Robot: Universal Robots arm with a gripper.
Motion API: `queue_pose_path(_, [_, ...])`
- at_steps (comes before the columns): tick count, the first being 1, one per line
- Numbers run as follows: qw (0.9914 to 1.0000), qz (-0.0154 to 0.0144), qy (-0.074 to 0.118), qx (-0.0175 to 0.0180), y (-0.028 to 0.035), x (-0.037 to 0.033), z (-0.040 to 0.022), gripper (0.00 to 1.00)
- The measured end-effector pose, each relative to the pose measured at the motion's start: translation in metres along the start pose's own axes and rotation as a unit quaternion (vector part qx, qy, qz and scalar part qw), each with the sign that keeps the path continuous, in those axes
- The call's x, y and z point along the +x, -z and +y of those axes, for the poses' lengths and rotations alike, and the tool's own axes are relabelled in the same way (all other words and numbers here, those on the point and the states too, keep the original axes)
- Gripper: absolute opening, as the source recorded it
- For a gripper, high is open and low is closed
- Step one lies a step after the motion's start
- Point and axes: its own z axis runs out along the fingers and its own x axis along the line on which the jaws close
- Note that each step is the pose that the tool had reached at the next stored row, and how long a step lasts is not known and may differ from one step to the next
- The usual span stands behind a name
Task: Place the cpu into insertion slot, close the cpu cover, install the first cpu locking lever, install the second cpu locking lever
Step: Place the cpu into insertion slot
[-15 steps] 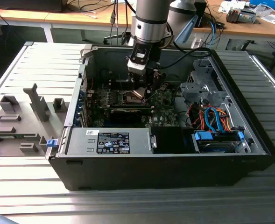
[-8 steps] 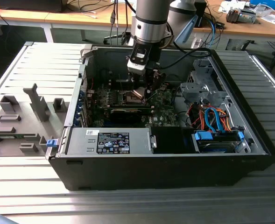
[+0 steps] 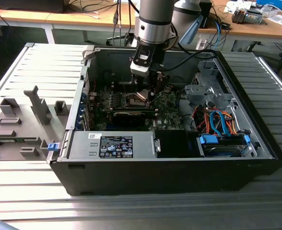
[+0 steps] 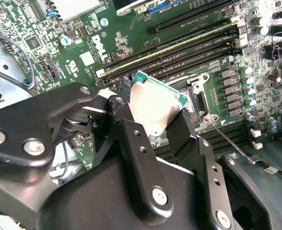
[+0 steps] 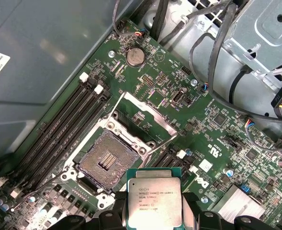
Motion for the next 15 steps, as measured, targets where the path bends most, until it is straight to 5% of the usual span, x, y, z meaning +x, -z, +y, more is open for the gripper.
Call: queue_pose_path(15, [0.99999, 0.001, -0.003, -0.0004, 0.0, -0.0004, -0.0003, 0.54])
